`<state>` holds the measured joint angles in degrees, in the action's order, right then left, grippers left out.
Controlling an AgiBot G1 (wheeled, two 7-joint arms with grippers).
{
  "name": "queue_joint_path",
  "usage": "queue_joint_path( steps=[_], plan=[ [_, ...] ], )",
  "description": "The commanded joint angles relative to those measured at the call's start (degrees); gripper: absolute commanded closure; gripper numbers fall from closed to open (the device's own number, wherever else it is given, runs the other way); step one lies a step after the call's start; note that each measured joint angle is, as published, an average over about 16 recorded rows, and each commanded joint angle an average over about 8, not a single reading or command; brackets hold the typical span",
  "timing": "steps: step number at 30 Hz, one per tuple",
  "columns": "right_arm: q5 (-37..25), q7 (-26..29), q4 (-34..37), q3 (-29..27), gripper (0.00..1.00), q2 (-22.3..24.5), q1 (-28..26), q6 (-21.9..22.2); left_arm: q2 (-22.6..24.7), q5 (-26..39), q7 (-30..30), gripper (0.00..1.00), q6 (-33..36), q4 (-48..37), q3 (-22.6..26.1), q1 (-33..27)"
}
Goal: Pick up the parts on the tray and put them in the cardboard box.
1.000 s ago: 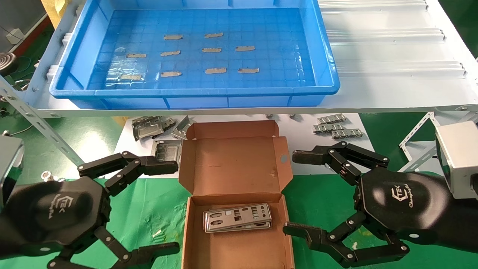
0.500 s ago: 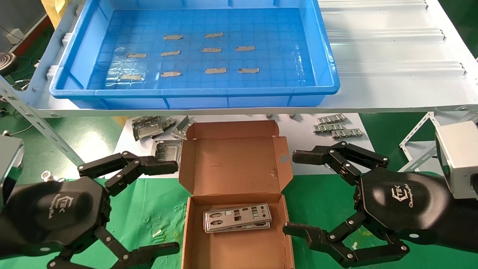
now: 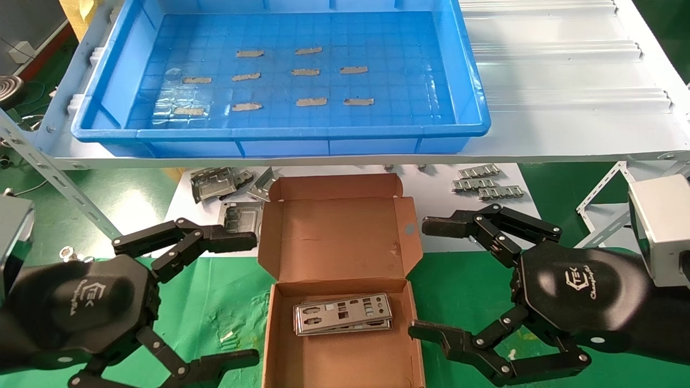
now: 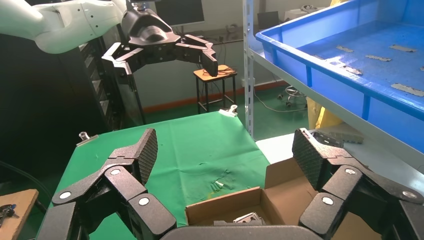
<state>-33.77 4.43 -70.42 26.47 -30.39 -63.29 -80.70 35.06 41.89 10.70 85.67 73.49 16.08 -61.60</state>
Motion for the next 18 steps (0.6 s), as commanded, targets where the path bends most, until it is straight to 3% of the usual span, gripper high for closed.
queue_joint_path(
  steps=[1, 18],
  plan=[
    [0.0, 0.0, 0.0, 0.0, 0.00, 0.0, 0.0, 0.0, 0.0, 0.0, 0.0, 0.00, 0.0, 0.0, 0.0, 0.0],
    [0.0, 0.0, 0.0, 0.0, 0.00, 0.0, 0.0, 0.0, 0.0, 0.0, 0.0, 0.00, 0.0, 0.0, 0.0, 0.0]
  ],
)
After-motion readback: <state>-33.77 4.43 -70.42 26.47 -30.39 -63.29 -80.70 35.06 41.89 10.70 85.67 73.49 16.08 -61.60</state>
